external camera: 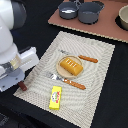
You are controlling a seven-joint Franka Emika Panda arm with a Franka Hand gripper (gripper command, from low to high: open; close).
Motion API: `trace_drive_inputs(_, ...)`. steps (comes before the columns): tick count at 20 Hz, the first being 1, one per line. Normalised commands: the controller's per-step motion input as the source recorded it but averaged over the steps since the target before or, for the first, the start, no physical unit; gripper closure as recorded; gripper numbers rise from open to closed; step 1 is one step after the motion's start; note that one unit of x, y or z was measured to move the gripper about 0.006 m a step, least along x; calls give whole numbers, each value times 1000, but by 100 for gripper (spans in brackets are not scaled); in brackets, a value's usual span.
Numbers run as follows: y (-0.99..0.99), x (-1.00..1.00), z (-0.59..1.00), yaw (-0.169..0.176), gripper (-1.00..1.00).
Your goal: Interact with the objects in diverse but meaningful ways.
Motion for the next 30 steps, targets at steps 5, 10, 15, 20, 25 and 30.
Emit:
trace_drive_inputs(5, 766, -11, 1000, 57, 100)
trace_drive_inputs(10, 766, -9, 857, 55, 100)
trace_drive_inputs(15, 644, -159, 118, 53, 100)
trace_drive_inputs(20, 611, -313, -51, 73, 100)
trace_drive_inputs(25, 693, -377, -83, 74, 100)
trace_drive_inputs(30, 727, -405, 0, 60, 100)
